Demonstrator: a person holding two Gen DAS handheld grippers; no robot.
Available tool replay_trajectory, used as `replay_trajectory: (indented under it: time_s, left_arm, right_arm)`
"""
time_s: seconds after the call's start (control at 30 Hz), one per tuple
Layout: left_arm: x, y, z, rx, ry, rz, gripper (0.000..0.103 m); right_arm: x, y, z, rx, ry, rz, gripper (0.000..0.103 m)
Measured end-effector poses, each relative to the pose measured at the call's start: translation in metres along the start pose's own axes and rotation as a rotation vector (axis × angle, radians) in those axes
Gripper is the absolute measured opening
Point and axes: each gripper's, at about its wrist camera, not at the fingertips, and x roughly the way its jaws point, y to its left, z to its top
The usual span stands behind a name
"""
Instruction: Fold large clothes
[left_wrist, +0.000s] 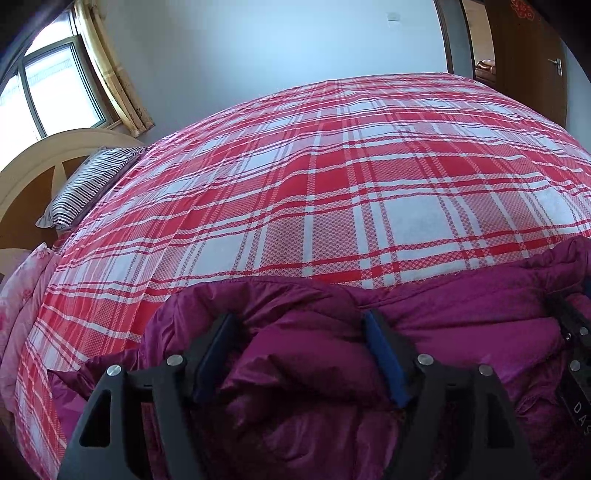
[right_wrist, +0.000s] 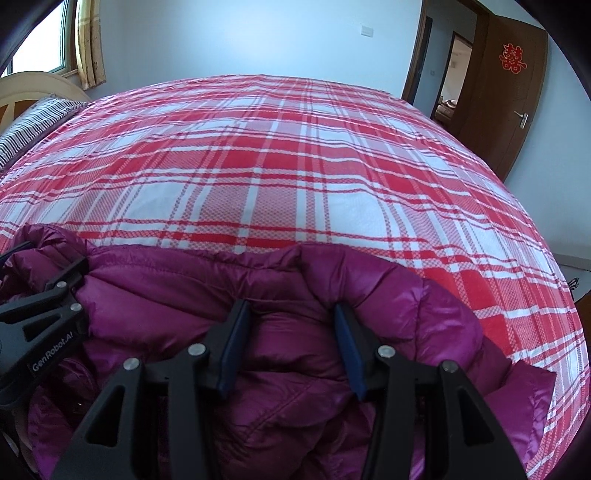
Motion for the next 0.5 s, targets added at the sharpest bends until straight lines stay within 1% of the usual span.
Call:
replay_trajectory:
  time_s: [0.37, 0.5]
  left_arm:
    - [0.0002, -0.0012, -0.0004, 0.006, -0.001, 0.005, 0.074]
    - [0.0001, -0.0043, -0.0004, 0.021, -0.005, 0.026, 0.075]
  right_arm:
    - [0.0014, 0.0042, 0.0007, -0.021, 0.006, -0.025, 0.051]
    - [0.0017, 0.0069, 0.001, -0.033, 0.007, -0.041, 0.051]
